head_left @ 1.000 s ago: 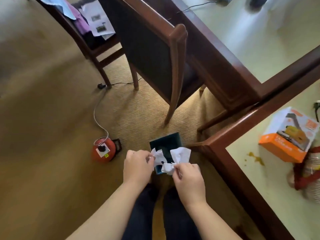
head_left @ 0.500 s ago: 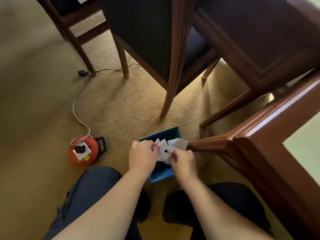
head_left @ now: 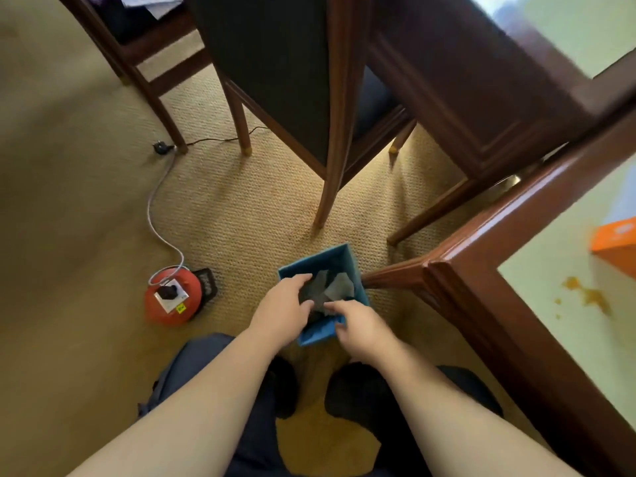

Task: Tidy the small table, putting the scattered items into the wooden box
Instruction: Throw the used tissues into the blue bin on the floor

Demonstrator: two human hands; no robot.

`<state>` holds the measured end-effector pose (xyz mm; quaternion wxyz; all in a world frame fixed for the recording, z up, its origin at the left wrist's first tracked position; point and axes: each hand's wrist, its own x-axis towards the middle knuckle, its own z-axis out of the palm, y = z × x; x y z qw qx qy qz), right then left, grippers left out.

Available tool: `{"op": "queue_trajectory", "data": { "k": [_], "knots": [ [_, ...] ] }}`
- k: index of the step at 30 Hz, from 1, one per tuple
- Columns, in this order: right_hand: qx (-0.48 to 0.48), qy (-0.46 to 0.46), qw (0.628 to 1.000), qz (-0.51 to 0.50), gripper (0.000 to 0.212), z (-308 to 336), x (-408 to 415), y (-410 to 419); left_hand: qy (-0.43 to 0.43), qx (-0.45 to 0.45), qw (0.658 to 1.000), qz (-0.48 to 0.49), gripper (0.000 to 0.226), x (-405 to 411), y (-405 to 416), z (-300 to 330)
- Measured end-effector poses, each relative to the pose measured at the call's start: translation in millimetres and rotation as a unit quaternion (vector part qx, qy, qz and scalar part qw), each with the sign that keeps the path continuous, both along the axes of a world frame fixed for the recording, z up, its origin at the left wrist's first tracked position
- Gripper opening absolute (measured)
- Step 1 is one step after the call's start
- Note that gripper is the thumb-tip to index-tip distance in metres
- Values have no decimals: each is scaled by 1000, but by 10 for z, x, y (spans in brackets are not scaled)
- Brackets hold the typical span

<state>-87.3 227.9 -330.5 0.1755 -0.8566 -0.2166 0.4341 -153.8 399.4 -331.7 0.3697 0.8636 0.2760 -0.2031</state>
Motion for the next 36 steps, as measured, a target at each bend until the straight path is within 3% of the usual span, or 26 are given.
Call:
{"op": "queue_trajectory", "data": {
  "k": [4, 8, 11, 16, 22, 25, 32, 36],
  "knots": [
    [47, -45, 997, -42, 43, 1141, -87, -3, -58, -17, 998, 17, 48, -75, -69, 1164],
    [104, -171, 979, -44, 40, 2234, -80, -165, -117, -25, 993, 14, 38, 15, -129, 2227],
    [153, -272, 948, -67, 38, 2835, 16, -416, -186, -10, 982, -16, 31, 176, -220, 2798],
    [146, -416, 873, -209, 35, 3550, 240, -1179, -236, -5, 964, -120, 27, 546, -681, 3466],
    [76, -422, 823, -373, 39, 3850, 448, -2532, -296, 13, 930, -219, 24, 1119, -1734, 3914],
    [37, -400, 815, -418, 39, 3845, 567, -3274, -302, 13, 924, -236, 24, 1360, -2424, 4009],
    [-41, -395, 811, -429, 45, 3605, 800, -4599, -292, 8, 906, -308, 14, 1757, -3803, 4036],
    [-114, -284, 840, -448, 58, 3443, 1058, -5026, -294, 14, 899, -324, 16, 1951, -4175, 3998]
  ]
}}
